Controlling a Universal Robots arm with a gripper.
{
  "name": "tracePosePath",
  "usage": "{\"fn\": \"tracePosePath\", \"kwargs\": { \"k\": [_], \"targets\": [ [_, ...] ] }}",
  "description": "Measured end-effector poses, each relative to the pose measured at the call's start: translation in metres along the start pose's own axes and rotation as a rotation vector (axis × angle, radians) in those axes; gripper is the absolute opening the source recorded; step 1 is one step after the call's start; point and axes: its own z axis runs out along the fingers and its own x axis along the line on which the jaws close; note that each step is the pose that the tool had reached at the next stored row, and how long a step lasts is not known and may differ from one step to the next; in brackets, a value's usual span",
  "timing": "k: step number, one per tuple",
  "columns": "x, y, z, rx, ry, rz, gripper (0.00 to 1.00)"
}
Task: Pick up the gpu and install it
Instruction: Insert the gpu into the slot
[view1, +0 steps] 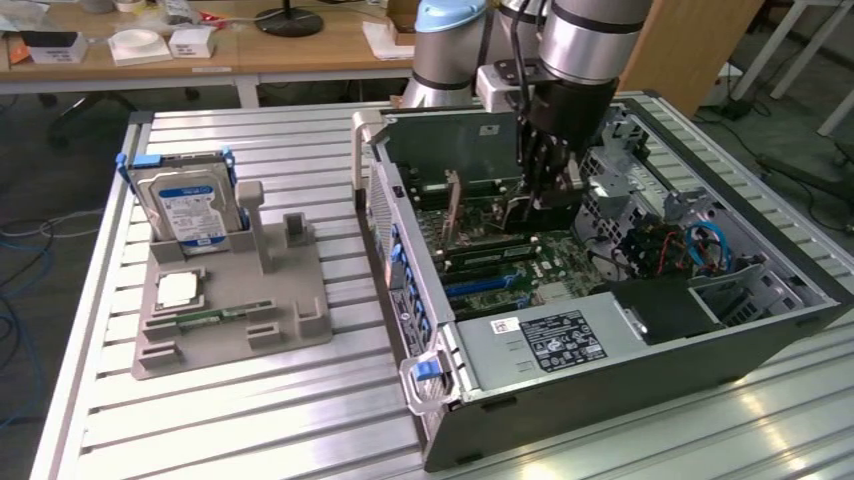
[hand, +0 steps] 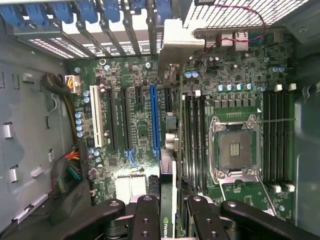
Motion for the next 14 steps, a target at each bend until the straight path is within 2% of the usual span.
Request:
{"fn": "tracePosePath", "kwargs": {
  "k": [6,10,14],
  "targets": [
    [0.001,0.0033,0.0095,-0.0003,0.0002,0.0,0.26],
    [0.001,0.0058,0.0156,-0.0085,0.0027,0.0,0.26],
    [0.005,0.0057,0.0185,-0.0101,0.003,-0.001,0.26]
  ]
}}
